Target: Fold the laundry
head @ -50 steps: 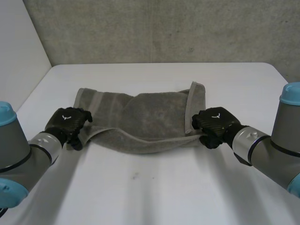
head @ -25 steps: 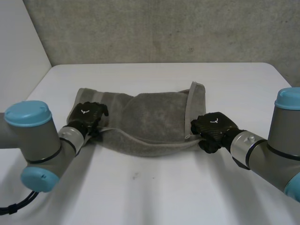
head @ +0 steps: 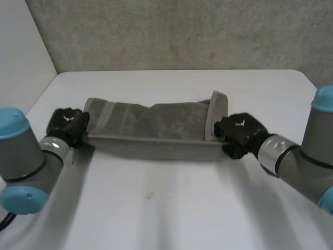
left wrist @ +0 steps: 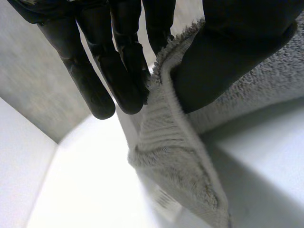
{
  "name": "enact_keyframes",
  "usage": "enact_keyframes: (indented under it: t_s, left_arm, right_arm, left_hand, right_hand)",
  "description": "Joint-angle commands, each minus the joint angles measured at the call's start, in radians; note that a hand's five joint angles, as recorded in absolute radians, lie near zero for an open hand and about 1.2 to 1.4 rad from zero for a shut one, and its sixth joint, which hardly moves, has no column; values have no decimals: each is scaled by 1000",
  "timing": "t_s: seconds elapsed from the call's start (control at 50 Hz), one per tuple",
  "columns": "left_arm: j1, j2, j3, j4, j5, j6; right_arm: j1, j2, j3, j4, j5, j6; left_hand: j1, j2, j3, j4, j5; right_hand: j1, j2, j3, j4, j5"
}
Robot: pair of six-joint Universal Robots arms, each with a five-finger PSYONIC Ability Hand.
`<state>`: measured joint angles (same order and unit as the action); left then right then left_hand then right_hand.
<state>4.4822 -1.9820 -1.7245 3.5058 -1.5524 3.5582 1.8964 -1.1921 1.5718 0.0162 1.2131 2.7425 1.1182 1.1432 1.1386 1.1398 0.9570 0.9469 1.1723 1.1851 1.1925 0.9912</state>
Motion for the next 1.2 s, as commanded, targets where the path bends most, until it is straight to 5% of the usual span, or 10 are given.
enact_keyframes:
  t_s: [0.02, 0.14, 0.28, 0.42, 0.64, 0.82, 0.96, 1.2]
  left_arm:
    - [-15, 320, -15, -74, 29, 4]
    - [-12, 576, 142, -258, 101, -1]
    - [-5, 608, 293, -410, 166, -2]
    - [3, 446, 348, -478, 163, 2]
    - [5, 22, 439, -554, 160, 5]
    - [-38, -186, 921, -487, 161, 16]
    - [-92, -63, 967, -29, 158, -1]
    - [-90, 6, 551, 39, 163, -28]
  right_arm:
    - [-8, -142, -181, 135, 16, -107]
    - [-14, -270, -468, 341, 39, -155]
    - [-43, -327, -637, 468, 43, -170]
    - [-34, -281, -602, 516, 54, -239]
    - [76, 54, -588, 541, 191, -395]
    - [133, 207, -846, 131, 289, -376]
    - [136, 36, -712, -459, 306, -385]
    - [122, -37, -395, -461, 232, -360]
  left_hand:
    - [278, 253, 258, 256, 265]
    - [278, 253, 258, 256, 265]
    - [278, 253, 258, 256, 265]
    - [278, 253, 258, 256, 265]
    - [278, 253, 258, 256, 265]
    - [278, 253, 258, 256, 265]
    - [278, 253, 258, 256, 265]
    - [278, 253, 258, 256, 265]
  right_hand:
    - [449, 224, 211, 204, 231]
    - [449, 224, 211, 204, 231]
    - [449, 224, 211, 204, 231]
    - [449, 224, 211, 204, 231]
    - [449, 224, 211, 204, 231]
    - [449, 224, 211, 204, 231]
    - [449, 224, 211, 204, 231]
    - [449, 224, 211, 204, 231]
